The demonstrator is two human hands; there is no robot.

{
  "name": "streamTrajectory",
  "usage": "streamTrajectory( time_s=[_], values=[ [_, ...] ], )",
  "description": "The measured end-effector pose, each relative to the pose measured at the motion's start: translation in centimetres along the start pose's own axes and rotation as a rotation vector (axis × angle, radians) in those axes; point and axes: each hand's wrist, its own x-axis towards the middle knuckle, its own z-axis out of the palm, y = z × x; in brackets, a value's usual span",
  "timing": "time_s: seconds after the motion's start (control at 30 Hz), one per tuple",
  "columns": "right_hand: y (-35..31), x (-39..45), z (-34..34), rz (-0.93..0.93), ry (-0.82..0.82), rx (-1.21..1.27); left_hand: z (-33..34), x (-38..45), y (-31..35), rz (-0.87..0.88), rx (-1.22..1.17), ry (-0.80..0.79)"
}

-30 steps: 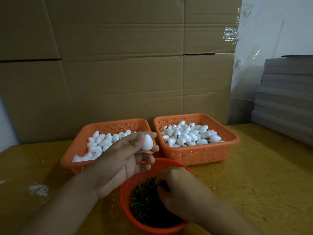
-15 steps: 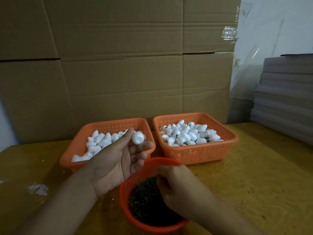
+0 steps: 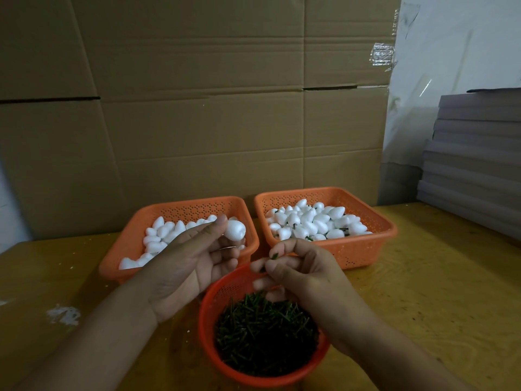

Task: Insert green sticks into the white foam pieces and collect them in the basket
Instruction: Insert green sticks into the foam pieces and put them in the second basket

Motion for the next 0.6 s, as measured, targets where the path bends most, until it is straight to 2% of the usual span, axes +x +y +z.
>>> streamTrajectory(
  time_s=[0.23,0.37,0.47,0.53,0.6],
  values=[
    [0.2,0.0,0.0,-0.056,0.017,0.022,-0.3,0.1,0.0,-0.024,-0.03,-0.003],
    [1.2,0.3,-0.7,-0.341,0.234,-0.465,-0.6,0.0,0.0,-0.028,-0.062,-0.022],
    [1.9,0.3,-1.2,-0.562,0.325,-0.811,-0.6,-0.1,-0.1,-0.03,-0.056,-0.02],
    [2.4,0.4,-1.3,-0.675,0.333,-0.957,-0.5,-0.1,-0.1,-0.031,-0.048,-0.012],
    [2.4,0.3,-1.3,-0.692,0.327,-0.986,-0.5,-0.1,-0.1,-0.034,-0.05,-0.004]
  ],
)
